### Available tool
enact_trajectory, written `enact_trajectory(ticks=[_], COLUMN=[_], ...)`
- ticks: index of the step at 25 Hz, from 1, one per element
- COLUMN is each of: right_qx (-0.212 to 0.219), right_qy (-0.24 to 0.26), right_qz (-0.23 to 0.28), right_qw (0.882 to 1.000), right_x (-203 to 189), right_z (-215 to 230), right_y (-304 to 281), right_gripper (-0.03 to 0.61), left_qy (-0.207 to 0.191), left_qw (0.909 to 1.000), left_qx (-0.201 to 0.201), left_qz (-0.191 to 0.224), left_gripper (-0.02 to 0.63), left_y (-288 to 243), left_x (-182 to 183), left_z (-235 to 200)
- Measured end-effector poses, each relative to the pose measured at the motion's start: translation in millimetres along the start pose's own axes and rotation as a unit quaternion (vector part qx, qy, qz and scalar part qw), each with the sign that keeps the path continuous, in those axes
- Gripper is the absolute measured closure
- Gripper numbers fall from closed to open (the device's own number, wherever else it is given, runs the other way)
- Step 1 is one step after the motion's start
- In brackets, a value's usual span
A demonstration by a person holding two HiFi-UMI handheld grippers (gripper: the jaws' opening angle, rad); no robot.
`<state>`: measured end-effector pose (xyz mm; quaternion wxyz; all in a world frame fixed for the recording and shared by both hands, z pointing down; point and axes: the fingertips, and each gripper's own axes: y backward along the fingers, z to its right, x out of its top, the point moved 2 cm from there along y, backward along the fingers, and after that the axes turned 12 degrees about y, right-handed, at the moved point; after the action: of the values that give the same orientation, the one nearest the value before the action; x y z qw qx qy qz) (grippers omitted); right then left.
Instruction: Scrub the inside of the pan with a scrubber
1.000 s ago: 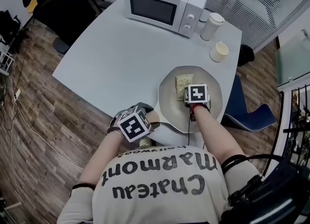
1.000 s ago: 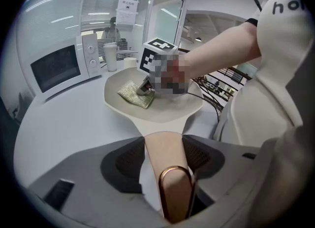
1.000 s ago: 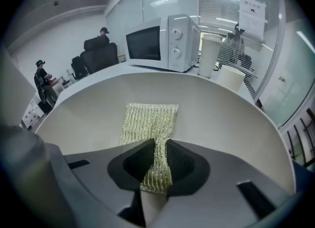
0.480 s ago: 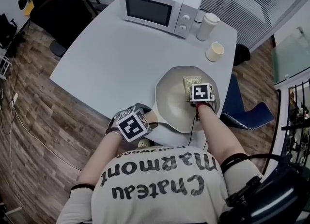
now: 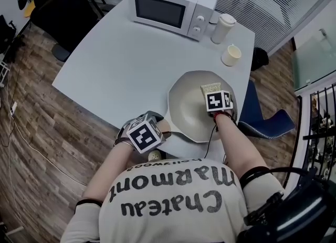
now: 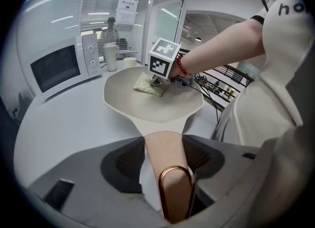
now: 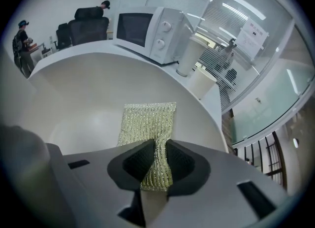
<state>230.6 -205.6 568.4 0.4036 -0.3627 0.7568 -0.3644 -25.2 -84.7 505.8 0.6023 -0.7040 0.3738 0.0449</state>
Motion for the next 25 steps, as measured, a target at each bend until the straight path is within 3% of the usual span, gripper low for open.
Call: enact_trajectory(ticks=[3, 10, 14, 20, 25], right_qx=[-0.018, -0.044, -0.075, -0.074, -0.099], right_qy=[0.033, 0.041, 0.084, 0.073, 0.108], right_qz=[-0.012, -0.035, -0.049, -0.046, -0.032], right_qw=[0.999, 0.998, 0.992, 0.993, 0.989], right_x=[-1, -7, -13, -16, -10], right_z=[4, 13, 26, 32, 40], right_y=[3, 14, 17, 21, 28], right_gripper=[0.514, 0.514, 0.508, 0.508, 0.508], left_qy=[0.002, 0.001, 0.001, 0.001, 0.003], left_qw=[1.0000, 1.0000, 1.0000, 1.0000, 1.0000], left_qx=[0.001, -0.001, 0.001, 0.001, 0.003], left_qz=[0.002, 0.001, 0.002, 0.002, 0.002], left_gripper=[0.379, 0.379, 0.379, 0.380, 0.380], left_y=[0, 1, 0, -1, -1], left_x=[0, -1, 0, 3, 3], left_z=[1, 1, 0, 0, 0])
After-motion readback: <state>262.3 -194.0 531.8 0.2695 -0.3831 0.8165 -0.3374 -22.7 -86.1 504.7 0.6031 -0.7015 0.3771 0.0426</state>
